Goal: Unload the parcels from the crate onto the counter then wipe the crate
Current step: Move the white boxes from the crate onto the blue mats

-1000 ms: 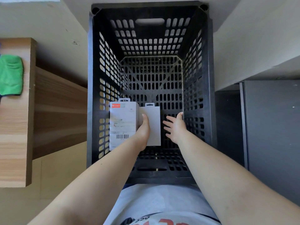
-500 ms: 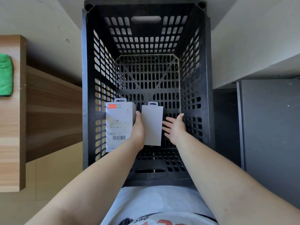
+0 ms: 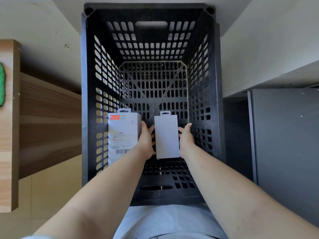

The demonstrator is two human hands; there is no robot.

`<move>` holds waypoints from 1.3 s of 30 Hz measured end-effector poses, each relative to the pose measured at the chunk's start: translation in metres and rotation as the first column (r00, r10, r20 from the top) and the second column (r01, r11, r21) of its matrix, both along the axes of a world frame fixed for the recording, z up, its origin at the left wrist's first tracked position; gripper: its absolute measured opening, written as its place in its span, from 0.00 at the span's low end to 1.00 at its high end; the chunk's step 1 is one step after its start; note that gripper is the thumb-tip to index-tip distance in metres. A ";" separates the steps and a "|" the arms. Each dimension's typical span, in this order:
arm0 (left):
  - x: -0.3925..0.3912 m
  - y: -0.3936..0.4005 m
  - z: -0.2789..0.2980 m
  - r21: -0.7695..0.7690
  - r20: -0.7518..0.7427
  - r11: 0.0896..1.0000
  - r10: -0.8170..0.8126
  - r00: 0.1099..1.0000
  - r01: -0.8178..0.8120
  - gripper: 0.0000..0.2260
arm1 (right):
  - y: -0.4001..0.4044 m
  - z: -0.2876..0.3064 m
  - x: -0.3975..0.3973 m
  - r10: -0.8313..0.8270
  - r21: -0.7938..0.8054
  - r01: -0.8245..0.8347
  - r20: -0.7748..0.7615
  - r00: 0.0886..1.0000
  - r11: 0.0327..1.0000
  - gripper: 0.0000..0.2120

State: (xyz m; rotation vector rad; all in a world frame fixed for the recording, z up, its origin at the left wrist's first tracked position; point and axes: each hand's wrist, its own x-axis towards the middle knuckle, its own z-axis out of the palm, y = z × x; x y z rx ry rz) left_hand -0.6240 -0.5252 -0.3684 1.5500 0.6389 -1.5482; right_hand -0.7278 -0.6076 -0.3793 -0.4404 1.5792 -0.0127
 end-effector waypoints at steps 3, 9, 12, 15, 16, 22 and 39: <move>0.002 -0.007 0.008 -0.037 0.073 0.997 -0.061 0.995 0.064 0.30 | 0.003 0.009 0.006 -0.016 -0.095 0.015 -0.011 1.000 0.995 0.28; 0.014 -0.033 0.045 -0.141 0.249 0.982 -0.091 0.964 0.130 0.22 | -0.011 0.013 0.029 -0.038 -0.276 0.021 -0.056 0.998 0.961 0.23; 0.027 -0.041 0.073 -0.180 0.341 0.974 -0.068 0.938 0.136 0.20 | -0.022 0.071 0.045 0.011 -0.240 0.011 0.087 0.996 0.971 0.24; 0.042 -0.043 0.082 -0.177 0.343 0.980 -0.030 0.939 0.095 0.23 | -0.033 0.091 0.048 0.069 -0.238 -0.022 0.193 0.979 0.971 0.24; 0.045 -0.042 0.090 -0.183 0.351 0.979 -0.016 0.936 0.085 0.24 | -0.036 0.101 0.049 0.121 -0.270 -0.058 0.224 0.967 0.961 0.25; 0.050 -0.042 0.138 -0.217 0.377 0.973 0.005 0.926 0.083 0.27 | -0.052 0.137 0.050 0.281 -0.361 -0.178 0.260 0.924 0.916 0.27; 0.096 0.062 0.238 -0.546 0.384 0.809 0.471 0.794 -0.217 0.27 | -0.032 0.229 0.119 0.750 -0.653 -0.386 0.481 0.455 0.652 0.18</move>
